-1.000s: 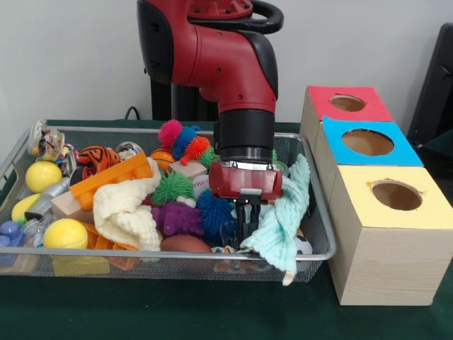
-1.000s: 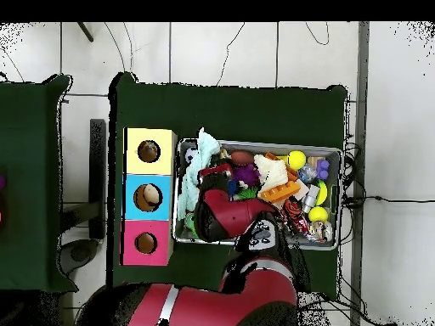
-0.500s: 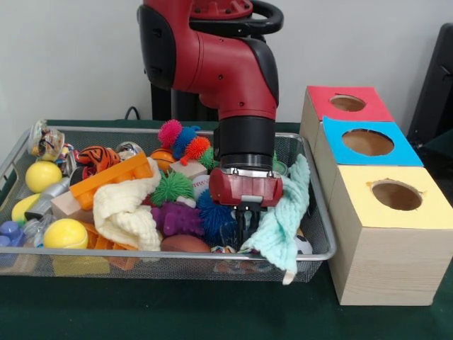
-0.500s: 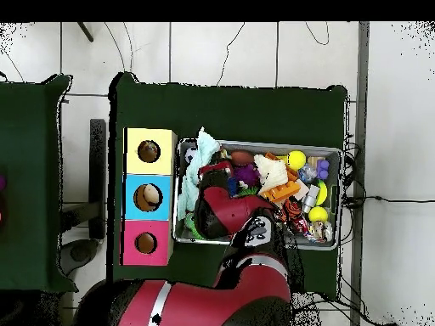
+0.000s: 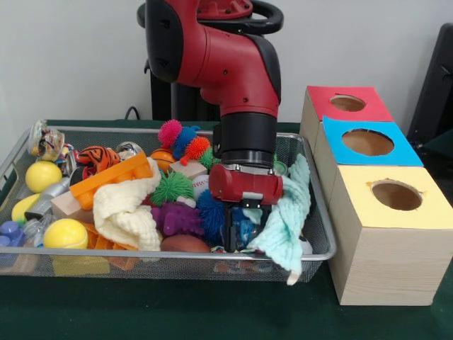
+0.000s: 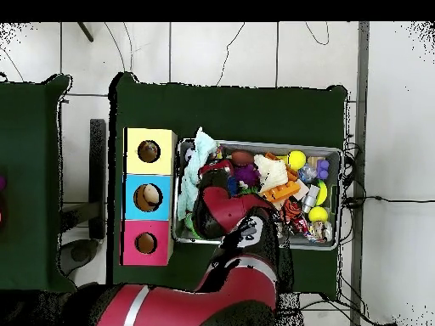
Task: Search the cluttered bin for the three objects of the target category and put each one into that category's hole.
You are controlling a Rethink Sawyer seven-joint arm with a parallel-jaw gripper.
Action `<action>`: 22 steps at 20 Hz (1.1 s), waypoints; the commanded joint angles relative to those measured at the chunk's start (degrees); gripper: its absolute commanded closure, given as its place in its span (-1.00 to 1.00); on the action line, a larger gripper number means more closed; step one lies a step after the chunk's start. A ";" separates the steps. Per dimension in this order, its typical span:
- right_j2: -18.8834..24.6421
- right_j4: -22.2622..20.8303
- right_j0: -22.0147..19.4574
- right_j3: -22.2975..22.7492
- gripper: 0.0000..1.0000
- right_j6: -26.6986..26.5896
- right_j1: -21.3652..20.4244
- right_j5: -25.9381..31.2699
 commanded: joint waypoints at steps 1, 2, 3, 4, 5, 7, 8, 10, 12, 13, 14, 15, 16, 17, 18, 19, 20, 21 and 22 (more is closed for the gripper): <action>-1.48 2.05 2.69 -4.53 -1.00 2.52 2.62 3.59; -1.62 2.01 2.84 -4.57 -1.00 2.72 2.61 3.72; -1.76 1.98 2.98 -4.61 -1.00 2.92 2.60 3.84; -1.87 1.90 3.17 -4.77 -1.00 3.05 2.54 4.21; -2.17 1.95 3.47 -4.85 -1.00 3.17 2.53 4.57; -2.80 2.41 3.91 -4.95 -1.00 3.46 2.73 4.93; -3.57 3.54 4.22 -5.07 -1.00 3.72 3.57 3.62; -4.42 4.36 4.66 -5.22 -1.00 3.79 4.09 2.99; -5.34 4.96 5.08 -5.35 -1.00 3.73 4.35 3.07; -6.06 5.66 5.40 -5.39 -1.00 3.72 4.69 2.94; -6.26 5.78 5.37 -5.64 -1.00 3.81 5.10 3.19; -6.22 6.04 5.17 -6.26 -1.00 3.78 5.89 3.58; -6.23 6.27 5.07 -7.01 -1.00 3.72 6.76 4.35; -6.03 5.85 4.80 -7.45 -1.00 3.63 7.12 5.27; -6.06 5.71 4.78 -7.74 -1.00 3.48 7.43 5.91; -6.29 5.64 4.86 -7.80 -1.00 3.37 7.60 6.33; -6.39 5.51 4.91 -7.88 -1.00 3.34 7.67 6.86; -6.44 5.38 4.89 -8.03 -1.00 3.28 7.70 7.52; -6.48 5.28 4.89 -8.38 -1.00 3.20 8.03 8.27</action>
